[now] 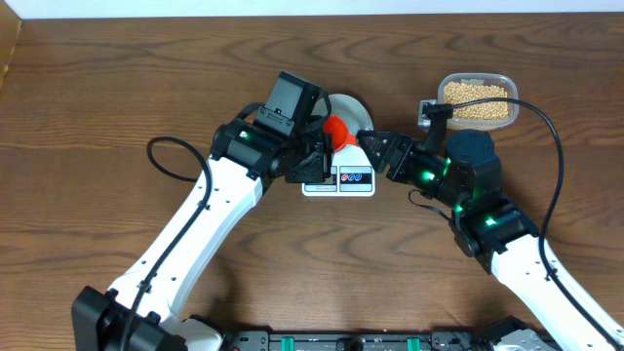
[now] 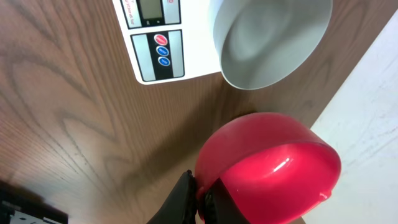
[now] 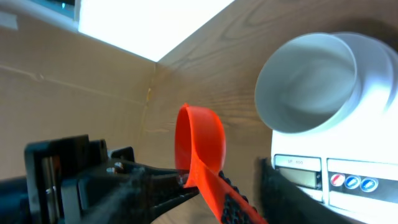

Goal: Scoop item into bowl and weigh 50g on scale
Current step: 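Close the right gripper on the scoop handle, left gripper holding, then release the left gripper and carry the scoop right toward the tub, then move the left gripper down to the scale's front buttons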

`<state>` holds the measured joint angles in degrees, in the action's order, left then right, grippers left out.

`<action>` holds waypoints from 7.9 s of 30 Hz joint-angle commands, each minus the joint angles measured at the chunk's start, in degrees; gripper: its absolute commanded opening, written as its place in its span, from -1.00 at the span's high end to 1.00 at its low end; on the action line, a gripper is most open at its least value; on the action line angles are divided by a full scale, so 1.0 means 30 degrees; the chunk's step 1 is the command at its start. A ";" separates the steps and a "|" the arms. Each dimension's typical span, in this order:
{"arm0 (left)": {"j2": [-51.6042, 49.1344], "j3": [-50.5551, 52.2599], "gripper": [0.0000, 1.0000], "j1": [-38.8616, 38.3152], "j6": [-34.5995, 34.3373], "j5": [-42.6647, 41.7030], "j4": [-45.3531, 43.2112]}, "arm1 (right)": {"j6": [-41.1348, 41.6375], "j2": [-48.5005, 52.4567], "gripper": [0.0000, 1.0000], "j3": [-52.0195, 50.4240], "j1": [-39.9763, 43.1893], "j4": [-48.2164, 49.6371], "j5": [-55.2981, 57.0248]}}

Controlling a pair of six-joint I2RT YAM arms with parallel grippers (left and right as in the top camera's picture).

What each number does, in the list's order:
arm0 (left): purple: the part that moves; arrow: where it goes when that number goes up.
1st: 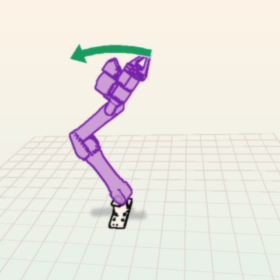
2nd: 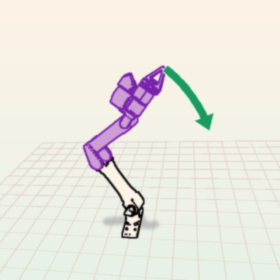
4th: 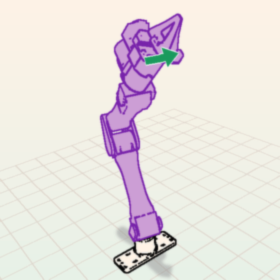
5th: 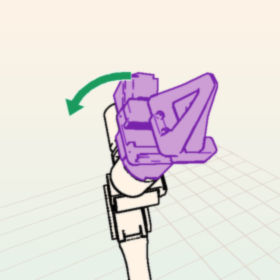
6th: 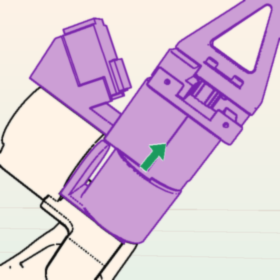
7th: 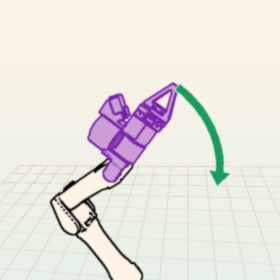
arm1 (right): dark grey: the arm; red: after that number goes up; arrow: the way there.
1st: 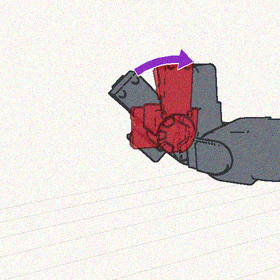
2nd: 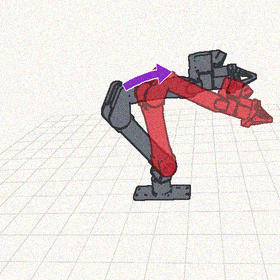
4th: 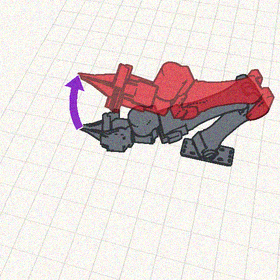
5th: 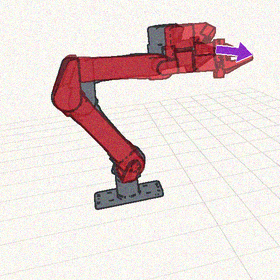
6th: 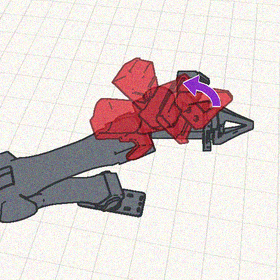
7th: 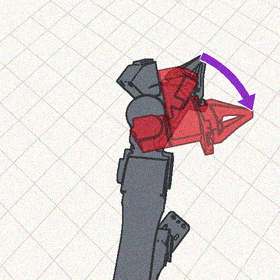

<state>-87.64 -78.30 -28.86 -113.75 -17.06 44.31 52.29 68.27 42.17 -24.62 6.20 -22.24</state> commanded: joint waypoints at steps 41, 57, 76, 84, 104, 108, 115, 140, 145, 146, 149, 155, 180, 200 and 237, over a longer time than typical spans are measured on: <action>0.0240 -0.0262 0.85 -0.0379 0.0248 -0.0138 -0.0255 | -0.0168 0.0124 0.26 0.0262 -0.0066 0.0022 -0.0634; 0.0233 -0.0262 0.85 -0.0350 0.0226 -0.0080 -0.0379 | -0.0233 0.0124 -0.18 0.0262 -0.0080 -0.0007 -0.0707; 0.0240 -0.0262 0.85 0.0423 -0.0197 -0.0670 -0.0656 | -0.0750 0.0124 -0.51 0.0262 -0.0058 0.0015 -0.0903; 0.0240 -0.0262 0.85 0.1370 -0.0109 -0.2098 -0.0393 | -0.0743 0.0124 -0.64 0.0262 -0.0022 0.0189 -0.0816; 0.0240 -0.0262 0.85 0.1348 0.0328 -0.4182 -0.0066 | -0.0729 0.0124 -0.43 0.0262 -0.0029 0.0729 -0.0852; 0.0240 -0.0262 0.86 0.1348 0.0328 -0.4197 -0.0066 | -0.0729 0.0124 -0.38 0.0262 -0.0029 0.0721 -0.0860; 0.0240 -0.0262 0.85 0.1348 0.0321 -0.4765 -0.0080 | -0.0729 0.0124 -0.36 0.0262 -0.0029 0.0721 -0.0852; 0.0240 -0.0262 0.85 0.1348 0.0393 -0.4823 -0.0073 | -0.0736 0.0124 0.95 0.0262 -0.0044 0.0707 -0.1071; 0.0240 -0.0262 0.85 0.1348 0.0401 -0.4816 -0.0073 | -0.0736 0.0124 0.98 0.0262 -0.0044 0.0699 -0.1071; 0.0240 -0.0262 0.85 0.1348 0.0393 -0.4816 -0.0073 | -0.0736 0.0124 0.98 0.0262 -0.0044 0.0699 -0.1071; 0.0240 -0.0262 0.85 0.1348 0.0401 -0.4809 -0.0073 | -0.0736 0.0124 0.98 0.0262 -0.0044 0.0699 -0.1071; 0.0240 -0.0262 0.82 0.1355 0.1129 -0.3745 -0.0080 | -0.0750 0.0124 0.98 0.0262 0.0007 0.0634 -0.1020; 0.0648 -0.0270 -0.74 0.1566 1.6451 0.2528 -0.3249 | -0.4983 0.0117 0.97 0.0532 0.2164 0.0401 -0.1129; 0.0627 -0.0204 0.59 0.1559 2.3219 0.2565 -0.2025 | -1.1111 0.0058 0.97 0.7548 0.3876 -1.0018 0.5996; -0.2565 0.0423 0.85 -0.3942 2.5638 0.6127 -0.0444 | -1.1446 0.0109 0.97 0.7818 0.4146 -1.1096 0.7074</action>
<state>-92.16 -78.06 -39.31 -39.77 -0.84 43.00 18.81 68.58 64.12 -12.60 -26.92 -1.65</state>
